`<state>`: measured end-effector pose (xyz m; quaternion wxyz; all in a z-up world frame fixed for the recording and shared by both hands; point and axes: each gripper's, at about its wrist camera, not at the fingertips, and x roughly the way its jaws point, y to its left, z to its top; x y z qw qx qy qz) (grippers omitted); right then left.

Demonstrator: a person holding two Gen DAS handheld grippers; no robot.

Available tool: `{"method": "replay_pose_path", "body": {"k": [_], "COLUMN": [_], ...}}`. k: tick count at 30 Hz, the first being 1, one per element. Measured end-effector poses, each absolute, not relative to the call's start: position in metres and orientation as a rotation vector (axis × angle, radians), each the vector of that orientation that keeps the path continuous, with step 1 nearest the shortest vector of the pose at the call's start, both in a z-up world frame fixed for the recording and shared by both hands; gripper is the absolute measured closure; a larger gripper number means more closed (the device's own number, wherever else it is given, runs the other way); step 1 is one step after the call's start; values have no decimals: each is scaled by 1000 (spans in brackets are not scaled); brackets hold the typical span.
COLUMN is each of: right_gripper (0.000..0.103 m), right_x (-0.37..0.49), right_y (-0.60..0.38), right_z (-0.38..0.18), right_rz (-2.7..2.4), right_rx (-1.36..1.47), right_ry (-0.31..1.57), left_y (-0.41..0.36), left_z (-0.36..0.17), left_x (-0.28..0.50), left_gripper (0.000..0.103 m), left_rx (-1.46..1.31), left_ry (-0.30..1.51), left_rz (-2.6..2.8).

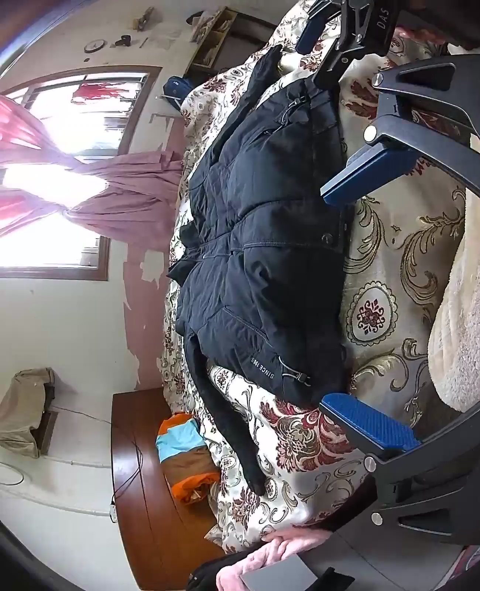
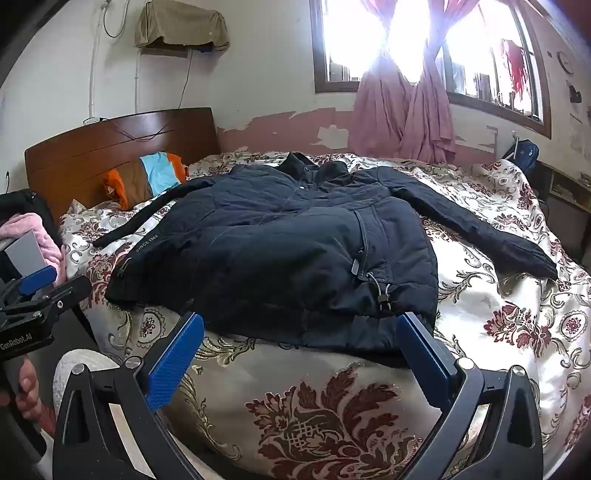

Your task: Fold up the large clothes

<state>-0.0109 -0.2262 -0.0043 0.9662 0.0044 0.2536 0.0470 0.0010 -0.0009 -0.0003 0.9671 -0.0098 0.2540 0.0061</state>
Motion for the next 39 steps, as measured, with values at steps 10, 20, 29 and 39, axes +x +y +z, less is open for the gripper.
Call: {"method": "replay_pose_path", "body": {"k": [10, 20, 29, 39], "right_gripper": [1, 1, 1, 1], "right_x": [-12, -12, -12, -13], "right_y": [-226, -223, -224, -223], "right_z": [-5, -5, -5, -7], "right_rz": [95, 94, 95, 101], "right_rx": [9, 12, 12, 9], "right_ry": [514, 515, 516, 520], "left_y": [0, 1, 1, 0], "left_z": [6, 1, 0, 1], "left_x": [-3, -1, -2, -2], "left_gripper": [0, 0, 0, 0], "left_rx": [-35, -38, -40, -40], "left_ry": [497, 502, 496, 495], "left_rz": [1, -6, -7, -6]}}
